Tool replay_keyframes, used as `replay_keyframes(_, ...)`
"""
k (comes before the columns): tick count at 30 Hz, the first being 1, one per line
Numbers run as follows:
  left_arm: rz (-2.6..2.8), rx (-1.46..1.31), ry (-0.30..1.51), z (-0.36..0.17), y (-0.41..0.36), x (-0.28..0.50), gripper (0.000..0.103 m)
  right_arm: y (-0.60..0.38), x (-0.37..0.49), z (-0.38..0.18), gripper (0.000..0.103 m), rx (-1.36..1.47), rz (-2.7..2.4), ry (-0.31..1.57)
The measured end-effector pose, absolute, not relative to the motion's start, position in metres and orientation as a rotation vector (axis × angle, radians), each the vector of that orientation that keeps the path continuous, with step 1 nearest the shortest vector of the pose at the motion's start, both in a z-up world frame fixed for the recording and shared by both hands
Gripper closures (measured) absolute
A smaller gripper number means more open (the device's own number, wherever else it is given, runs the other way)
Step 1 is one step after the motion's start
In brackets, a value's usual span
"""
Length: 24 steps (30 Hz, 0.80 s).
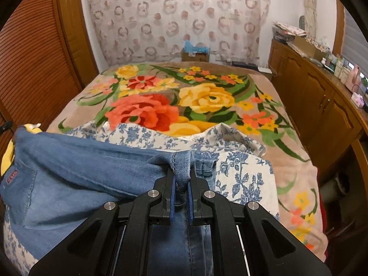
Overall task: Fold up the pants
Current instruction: 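Lift the leg hem with the right tool and fold it over toward the waistband while the left tool holds, then open both tools and release the folded jeans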
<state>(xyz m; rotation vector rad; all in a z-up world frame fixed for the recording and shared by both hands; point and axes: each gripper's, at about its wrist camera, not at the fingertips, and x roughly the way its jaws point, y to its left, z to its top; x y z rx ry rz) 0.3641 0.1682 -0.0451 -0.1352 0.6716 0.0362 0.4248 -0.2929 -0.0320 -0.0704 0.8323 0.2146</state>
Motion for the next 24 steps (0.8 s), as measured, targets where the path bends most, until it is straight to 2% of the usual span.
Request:
replay_keyframes(3, 0.008, -0.132, 0.687, -0.043, 0.167, 0.355, 0.042, -0.295, 0.426, -0.031, 0.098, -0.056, 0.216, 0.822)
replay_keyframes(4, 0.003, -0.124, 0.692, -0.043, 0.165, 0.352, 0.042, -0.295, 0.426, -0.030, 0.094, -0.050, 0.219, 0.819)
replay_keyframes(9, -0.007, -0.086, 0.699, -0.046, 0.149, 0.328, 0.042, -0.302, 0.418, -0.018, 0.063, -0.036, 0.191, 0.786)
replay_keyframes(12, -0.046, -0.088, 0.708, -0.051, 0.138, 0.310, 0.042, -0.306, 0.406, -0.014, 0.060, -0.043, 0.194, 0.781)
replay_keyframes(24, -0.105, -0.096, 0.775, -0.076, 0.103, 0.261, 0.042, -0.326, 0.344, -0.050, 0.059, 0.005, 0.242, 0.890)
